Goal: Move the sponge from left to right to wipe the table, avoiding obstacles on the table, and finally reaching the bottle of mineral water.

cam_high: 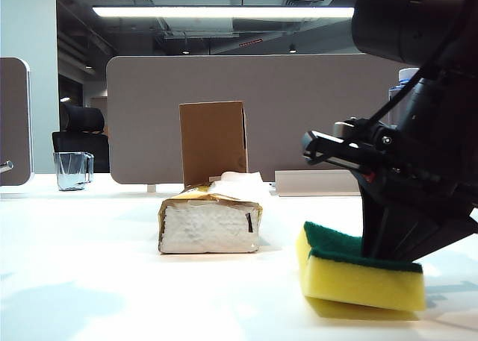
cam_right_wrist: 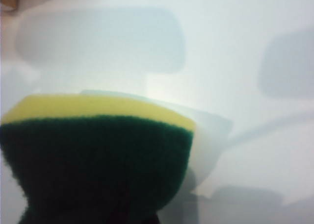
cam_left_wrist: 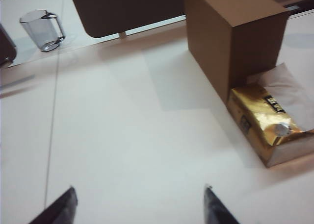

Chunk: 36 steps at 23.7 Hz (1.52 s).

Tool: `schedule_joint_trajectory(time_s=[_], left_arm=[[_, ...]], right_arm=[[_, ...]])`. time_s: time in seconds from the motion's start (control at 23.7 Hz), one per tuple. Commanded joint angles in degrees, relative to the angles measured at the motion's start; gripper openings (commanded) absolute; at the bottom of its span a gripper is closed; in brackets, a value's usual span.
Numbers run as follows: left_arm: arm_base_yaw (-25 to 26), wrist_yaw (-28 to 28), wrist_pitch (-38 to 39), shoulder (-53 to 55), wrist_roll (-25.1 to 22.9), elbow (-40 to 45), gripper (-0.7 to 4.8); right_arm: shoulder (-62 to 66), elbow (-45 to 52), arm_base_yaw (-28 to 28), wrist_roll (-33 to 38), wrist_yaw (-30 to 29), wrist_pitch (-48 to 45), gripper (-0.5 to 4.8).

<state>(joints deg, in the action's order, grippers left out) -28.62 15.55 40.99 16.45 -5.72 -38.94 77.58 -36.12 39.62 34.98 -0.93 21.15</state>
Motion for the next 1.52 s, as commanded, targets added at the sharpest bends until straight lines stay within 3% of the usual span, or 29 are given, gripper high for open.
schedule_joint_trajectory(time_s=[0.04, 0.38, 0.59, 0.72, 0.84, 1.52], left_arm=[[0.09, -0.59, -0.76, -0.07, 0.13, -0.28, 3.31], [0.09, -0.57, -0.79, -0.07, 0.11, -0.28, 3.31], [0.09, -0.59, -0.81, -0.07, 0.13, -0.28, 3.31], [0.09, -4.35, -0.81, -0.07, 0.13, -0.28, 3.22], [0.09, -7.63, -0.74, -0.07, 0.13, -0.28, 2.64], [0.09, -13.79, 1.42, -0.07, 0.17, -0.28, 2.64]], right_arm=[[0.28, 0.52, -0.76, -1.05, 3.15, 4.96, -0.09], [-3.34, 3.63, -2.6, -1.6, 2.29, 5.64, -0.09], [-9.99, 6.38, -7.28, -2.69, 2.43, 7.87, -0.09], [-13.07, 6.47, -10.29, -5.66, 2.47, 10.34, -0.09], [-14.43, 7.19, -12.66, -6.75, 2.23, 11.1, -0.09], [-14.75, 9.79, -17.55, -11.63, 0.57, 11.82, -0.09]])
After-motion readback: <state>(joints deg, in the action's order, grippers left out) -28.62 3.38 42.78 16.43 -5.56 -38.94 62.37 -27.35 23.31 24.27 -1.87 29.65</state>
